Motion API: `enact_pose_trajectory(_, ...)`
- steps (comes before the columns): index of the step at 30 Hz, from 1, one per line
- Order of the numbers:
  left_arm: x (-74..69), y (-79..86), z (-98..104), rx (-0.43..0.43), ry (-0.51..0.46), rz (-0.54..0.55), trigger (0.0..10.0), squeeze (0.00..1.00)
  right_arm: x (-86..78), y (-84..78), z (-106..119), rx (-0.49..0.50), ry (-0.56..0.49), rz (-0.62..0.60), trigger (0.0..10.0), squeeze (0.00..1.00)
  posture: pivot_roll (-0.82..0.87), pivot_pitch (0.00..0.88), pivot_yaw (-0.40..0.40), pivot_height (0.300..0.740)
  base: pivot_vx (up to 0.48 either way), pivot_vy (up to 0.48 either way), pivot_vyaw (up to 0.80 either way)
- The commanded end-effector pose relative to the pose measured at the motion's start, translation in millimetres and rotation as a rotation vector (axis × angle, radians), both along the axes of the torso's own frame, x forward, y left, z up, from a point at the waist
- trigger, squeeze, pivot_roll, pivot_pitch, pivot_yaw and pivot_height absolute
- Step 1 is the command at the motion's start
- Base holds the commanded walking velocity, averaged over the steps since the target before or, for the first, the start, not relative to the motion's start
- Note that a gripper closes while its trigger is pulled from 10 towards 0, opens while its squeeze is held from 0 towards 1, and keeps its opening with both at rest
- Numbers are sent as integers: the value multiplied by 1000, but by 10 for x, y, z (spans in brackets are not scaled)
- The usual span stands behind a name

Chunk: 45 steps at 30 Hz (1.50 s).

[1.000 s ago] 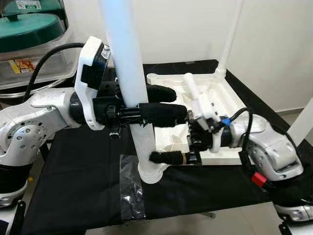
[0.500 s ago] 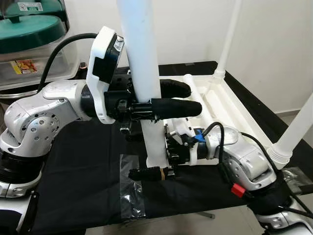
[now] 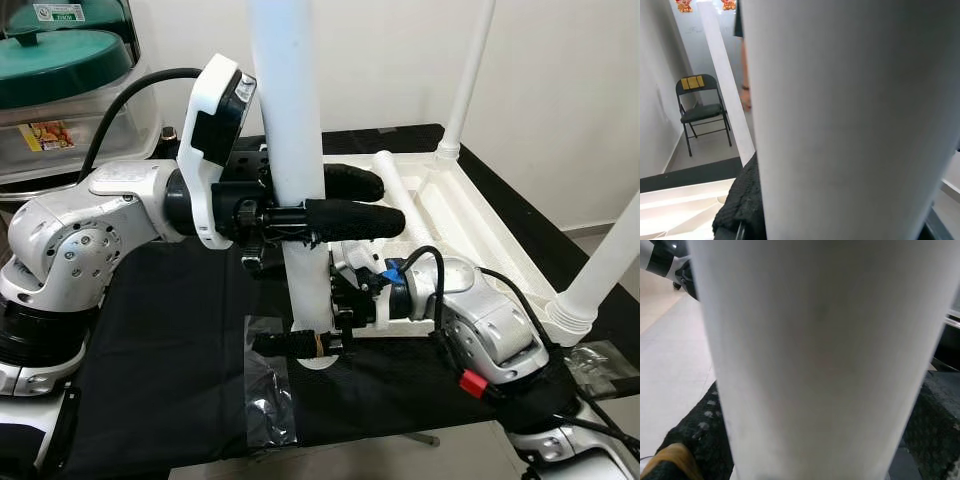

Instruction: Building children table

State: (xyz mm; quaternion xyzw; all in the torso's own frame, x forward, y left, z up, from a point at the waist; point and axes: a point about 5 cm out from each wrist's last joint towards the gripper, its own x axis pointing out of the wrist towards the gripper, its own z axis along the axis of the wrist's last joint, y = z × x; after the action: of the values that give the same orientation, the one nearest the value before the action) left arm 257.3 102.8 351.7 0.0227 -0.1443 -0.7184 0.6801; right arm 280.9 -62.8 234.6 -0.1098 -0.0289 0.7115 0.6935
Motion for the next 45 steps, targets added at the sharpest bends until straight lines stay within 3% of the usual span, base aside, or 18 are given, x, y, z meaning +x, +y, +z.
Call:
enact_pose_trajectory(1,-84,-112,83,-28,-31,-86,0,0,-52,173,13,-9,-19,53,10000,0,-4,20,-4,740,0,0,0)
enact_pose_trajectory(13,-86,-131,99,-38,-22,-101,0,0,-44,274,44,8,-20,56,10000,0,-5,25,-7,740,0,0,0)
enact_pose_trajectory(14,-81,-127,107,-43,-23,-100,0,0,-39,294,44,13,-12,54,9294,0,-5,25,-7,740,0,0,0)
enact_pose_trajectory(16,-78,-124,112,-47,-24,-99,0,0,-36,304,43,15,-7,54,9294,0,-5,25,-7,740,0,0,0)
enact_pose_trajectory(17,-76,-122,117,-50,-25,-99,0,0,-36,312,41,19,-3,54,0,0,-6,24,-7,740,0,0,0)
enact_pose_trajectory(39,-96,-94,141,-70,-32,-114,0,0,-23,365,16,36,6,17,0,0,-9,16,9,740,0,0,0)
enact_pose_trajectory(40,-70,-83,167,-92,-41,-83,3922,294,-12,366,-1,32,5,4,0,0,-10,13,11,740,0,0,0)
enact_pose_trajectory(43,-70,-83,167,-92,-41,-83,3922,294,-12,366,-1,32,5,4,0,0,-10,13,11,740,0,0,0)
enact_pose_trajectory(44,-35,-74,200,-111,-38,-65,10000,1000,1,365,-17,29,4,-14,0,0,-10,13,13,740,0,0,0)
enact_pose_trajectory(45,-10,-68,233,-137,-30,-61,10000,1000,14,362,-32,28,5,-31,0,0,-11,12,12,740,0,0,0)
